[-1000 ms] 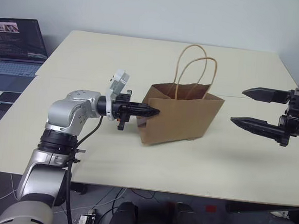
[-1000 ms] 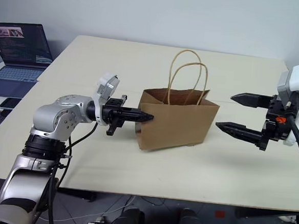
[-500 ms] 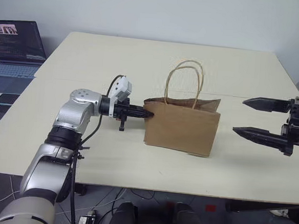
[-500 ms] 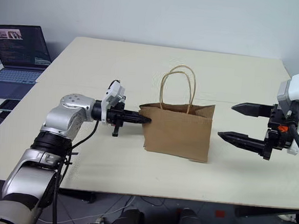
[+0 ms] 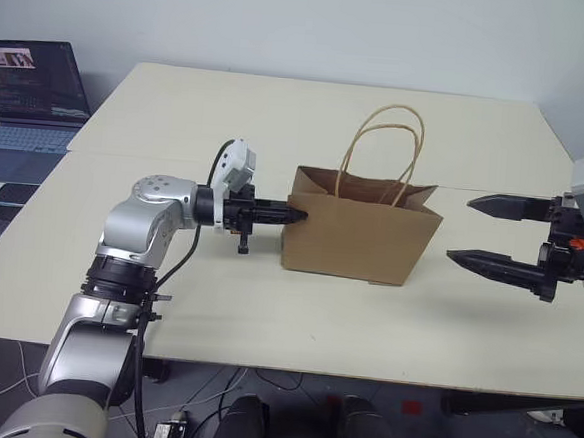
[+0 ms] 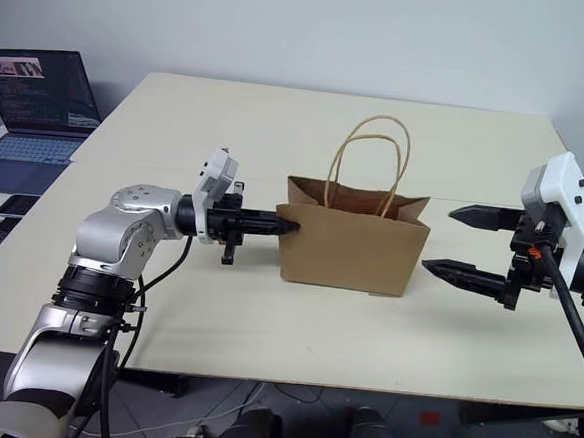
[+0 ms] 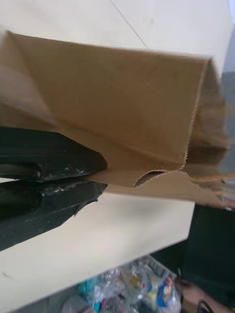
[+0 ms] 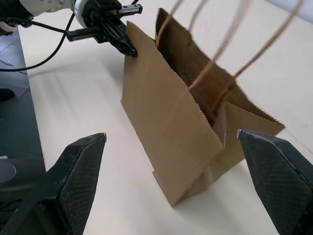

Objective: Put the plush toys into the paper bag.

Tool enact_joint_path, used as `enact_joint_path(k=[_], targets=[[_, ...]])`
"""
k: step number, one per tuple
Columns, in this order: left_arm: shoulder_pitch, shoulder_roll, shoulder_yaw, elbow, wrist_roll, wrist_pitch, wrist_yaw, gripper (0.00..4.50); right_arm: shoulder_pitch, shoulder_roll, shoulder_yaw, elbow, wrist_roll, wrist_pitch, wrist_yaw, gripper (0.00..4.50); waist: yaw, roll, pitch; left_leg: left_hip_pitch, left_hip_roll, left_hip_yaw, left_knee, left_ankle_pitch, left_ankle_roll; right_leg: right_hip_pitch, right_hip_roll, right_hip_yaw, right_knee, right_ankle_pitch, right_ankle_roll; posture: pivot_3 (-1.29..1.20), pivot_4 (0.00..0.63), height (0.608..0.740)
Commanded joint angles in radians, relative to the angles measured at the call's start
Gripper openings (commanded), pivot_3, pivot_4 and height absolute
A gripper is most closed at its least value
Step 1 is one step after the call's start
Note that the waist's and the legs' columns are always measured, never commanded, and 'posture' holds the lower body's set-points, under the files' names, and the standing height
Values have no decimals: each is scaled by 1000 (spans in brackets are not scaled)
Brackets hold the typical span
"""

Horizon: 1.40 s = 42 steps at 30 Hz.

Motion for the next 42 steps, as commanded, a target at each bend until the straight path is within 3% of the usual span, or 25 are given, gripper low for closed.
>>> enact_joint_path(k=[1, 9, 14, 19, 24, 30, 35, 42], targets=[[-2, 13, 0, -10, 27, -28, 25, 639, -17, -7, -5, -5, -5, -25, 8, 4500, 0, 0, 0, 0, 0, 0, 0, 0, 0, 0, 0, 0, 0, 0, 0, 0, 150, 740], [-5, 31, -1, 48, 85, -125, 11, 2994, -14, -6, 5, -3, -4, -29, 3, 4500, 0, 0, 0, 1, 0, 2, 0, 0, 0, 0, 0, 0, 0, 0, 0, 0, 150, 740], [46, 114, 28, -33, 70, -92, -4, 4471, -14, -11, 15, 30, -42, -52, 10, 4500, -4, 0, 0, 2, 0, 2, -1, 0, 0, 0, 0, 1, 0, 0, 0, 0, 150, 740], [164, 249, 87, -165, 104, -84, 68, 4471, -34, -22, 82, 160, -204, -214, 81, 4500, -3, 0, 0, 3, 2, 3, -1, 0, 0, 0, 0, 1, 0, 0, 0, 0, 150, 740], [339, 379, 241, -312, 85, -39, 147, 4471, -132, -31, 203, 391, -384, -483, 256, 4500, -8, 0, 0, 4, 3, 5, -2, 0, 0, 0, 0, 2, -1, 0, 0, 0, 150, 740], [516, 494, 428, -393, 62, 16, 162, 4471, -295, -86, 312, 621, -483, -586, 460, 4500, -5, 1, 1, 4, 5, 6, -2, 0, 0, 0, -2, 2, -1, 0, 0, 0, 150, 740], [561, 551, 522, -352, 66, 2, 167, 4471, -359, -88, 339, 741, -541, -642, 530, 4500, -2, 1, 1, 4, 5, 6, -2, 0, 0, 0, -2, 1, -1, 0, 0, 0, 150, 740], [547, 583, 525, -308, 51, -12, 151, 4471, -407, -58, 358, 795, -575, -671, 564, 4500, -6, 2, 1, 5, 4, 7, -3, 0, 0, 0, -2, 2, -1, 0, 0, 0, 150, 740]])
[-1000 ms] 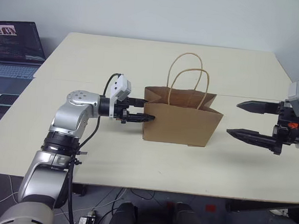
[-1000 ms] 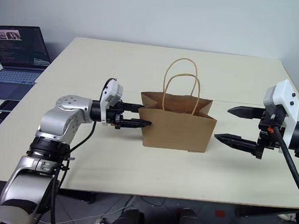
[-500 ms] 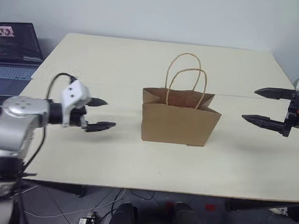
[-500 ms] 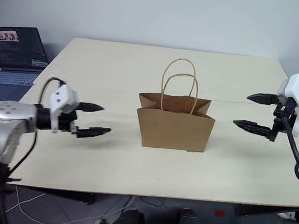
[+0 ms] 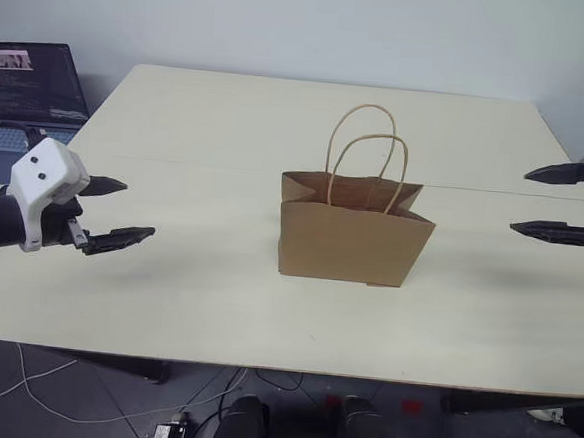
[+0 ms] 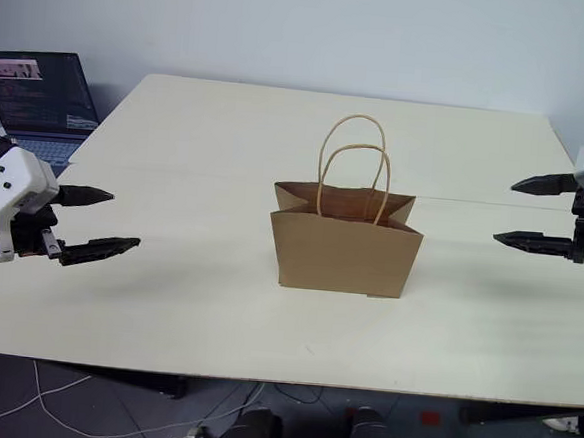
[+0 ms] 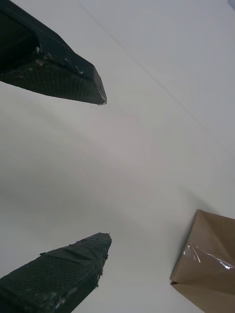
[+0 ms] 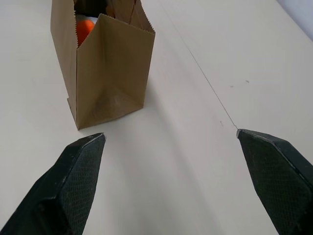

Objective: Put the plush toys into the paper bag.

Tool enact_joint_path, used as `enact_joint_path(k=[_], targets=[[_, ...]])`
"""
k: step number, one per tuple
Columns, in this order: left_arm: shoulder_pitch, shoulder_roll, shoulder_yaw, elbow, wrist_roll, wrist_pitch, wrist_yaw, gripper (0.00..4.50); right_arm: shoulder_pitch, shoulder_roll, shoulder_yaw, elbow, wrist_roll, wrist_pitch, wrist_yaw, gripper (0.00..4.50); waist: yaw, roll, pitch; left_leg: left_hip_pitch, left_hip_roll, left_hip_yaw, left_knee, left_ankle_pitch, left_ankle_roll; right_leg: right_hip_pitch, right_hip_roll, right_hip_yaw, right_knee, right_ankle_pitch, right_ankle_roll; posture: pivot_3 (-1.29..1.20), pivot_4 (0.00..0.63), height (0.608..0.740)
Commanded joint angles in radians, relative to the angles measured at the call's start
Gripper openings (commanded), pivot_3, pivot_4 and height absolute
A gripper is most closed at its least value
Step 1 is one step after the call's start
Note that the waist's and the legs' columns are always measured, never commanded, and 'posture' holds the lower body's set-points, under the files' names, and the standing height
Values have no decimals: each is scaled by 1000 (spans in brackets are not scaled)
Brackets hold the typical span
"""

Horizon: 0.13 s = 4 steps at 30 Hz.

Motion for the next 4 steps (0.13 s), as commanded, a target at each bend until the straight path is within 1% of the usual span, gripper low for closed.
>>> enact_joint_path(k=[1, 4], targets=[[-23, 26, 21, 10, -17, -11, -6, 4471, -31, 1, -10, 5, -12, -25, 29, 4500, 0, 0, 0, 0, 0, 0, 0, 0, 0, 0, 0, 0, 0, 0, 0, 0, 150, 740], [-33, 31, 2, 25, -22, -11, -22, 4471, -36, 8, -11, 6, -17, -25, 36, 4500, 0, 0, 0, 0, 0, 0, 0, 0, 0, 0, 0, 0, 0, 0, 0, 0, 150, 740]])
